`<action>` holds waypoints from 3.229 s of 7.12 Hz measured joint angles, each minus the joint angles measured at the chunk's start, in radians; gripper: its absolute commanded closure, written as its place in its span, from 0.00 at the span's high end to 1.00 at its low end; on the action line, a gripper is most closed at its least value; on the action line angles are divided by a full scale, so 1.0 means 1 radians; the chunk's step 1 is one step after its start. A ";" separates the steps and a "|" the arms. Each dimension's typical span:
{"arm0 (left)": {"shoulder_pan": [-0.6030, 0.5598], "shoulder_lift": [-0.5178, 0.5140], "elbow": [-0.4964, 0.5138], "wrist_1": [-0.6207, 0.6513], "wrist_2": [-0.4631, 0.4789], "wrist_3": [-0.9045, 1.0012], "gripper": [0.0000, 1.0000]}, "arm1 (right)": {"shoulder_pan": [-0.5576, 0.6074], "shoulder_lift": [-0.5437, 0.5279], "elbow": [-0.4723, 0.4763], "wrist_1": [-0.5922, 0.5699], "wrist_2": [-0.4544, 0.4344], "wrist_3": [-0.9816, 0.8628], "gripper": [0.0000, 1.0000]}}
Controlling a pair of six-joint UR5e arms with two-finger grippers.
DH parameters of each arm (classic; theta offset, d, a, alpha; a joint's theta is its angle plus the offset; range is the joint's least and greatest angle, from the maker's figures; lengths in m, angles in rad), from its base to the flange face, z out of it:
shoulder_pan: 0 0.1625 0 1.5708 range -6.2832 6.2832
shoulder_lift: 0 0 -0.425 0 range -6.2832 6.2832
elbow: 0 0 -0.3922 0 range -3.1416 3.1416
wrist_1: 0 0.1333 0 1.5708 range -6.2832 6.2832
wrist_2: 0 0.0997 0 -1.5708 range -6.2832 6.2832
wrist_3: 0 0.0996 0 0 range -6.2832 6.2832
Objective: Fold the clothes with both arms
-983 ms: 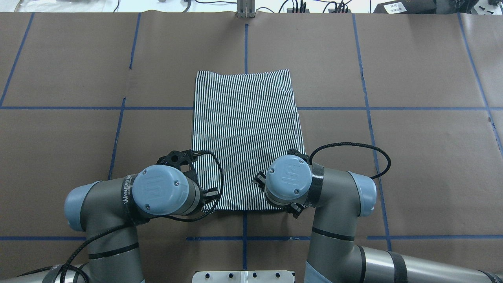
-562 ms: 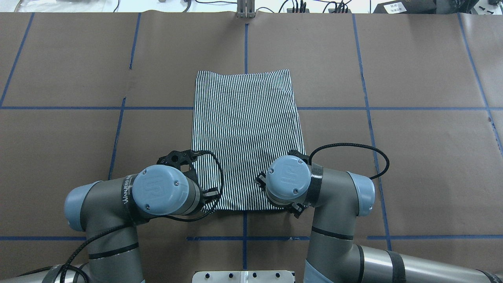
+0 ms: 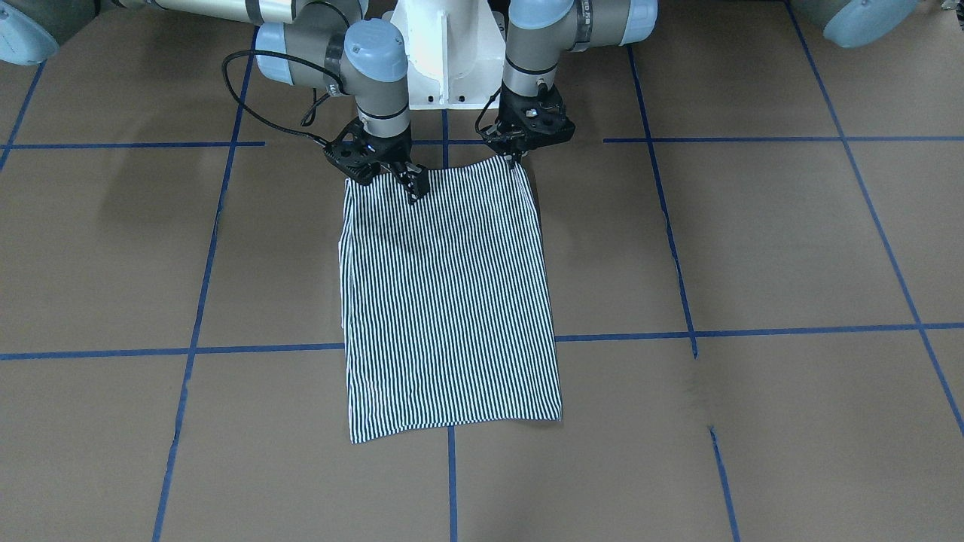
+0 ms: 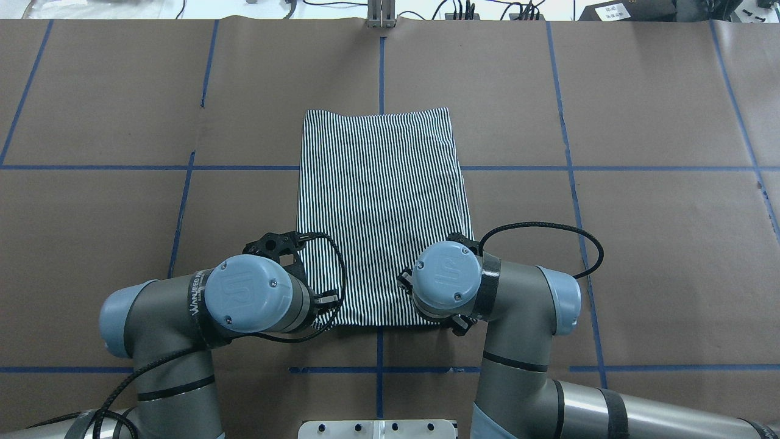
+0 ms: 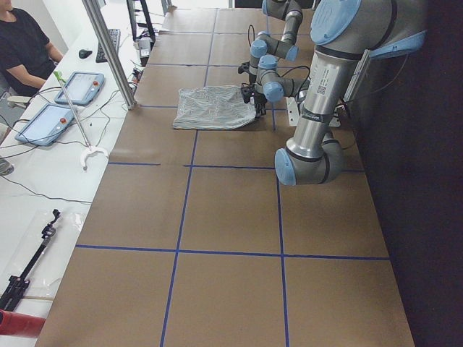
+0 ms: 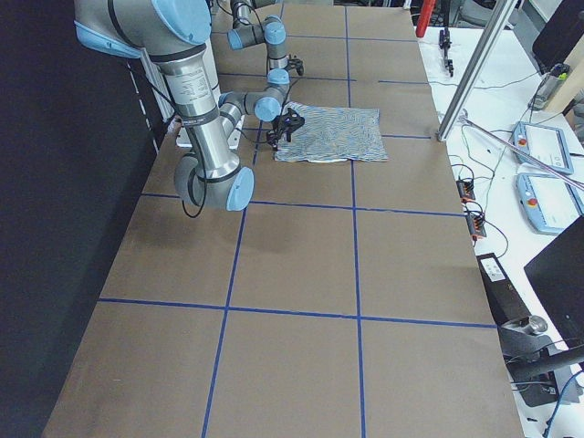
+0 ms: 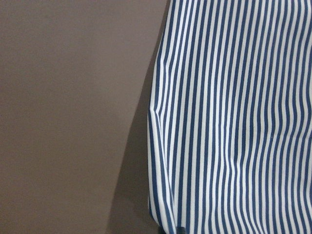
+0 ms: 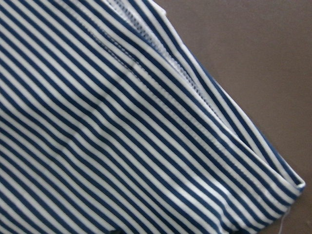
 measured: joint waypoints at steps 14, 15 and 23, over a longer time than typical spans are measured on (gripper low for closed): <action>0.017 0.010 -0.039 0.004 -0.022 0.001 0.00 | 0.016 0.012 0.068 -0.006 0.060 0.051 0.00; 0.035 0.024 -0.066 0.008 -0.038 -0.001 0.00 | 0.006 0.002 0.094 -0.008 0.071 0.051 0.00; -0.062 0.022 -0.092 0.003 -0.057 0.052 0.00 | 0.074 0.006 0.131 0.007 0.035 -0.094 0.00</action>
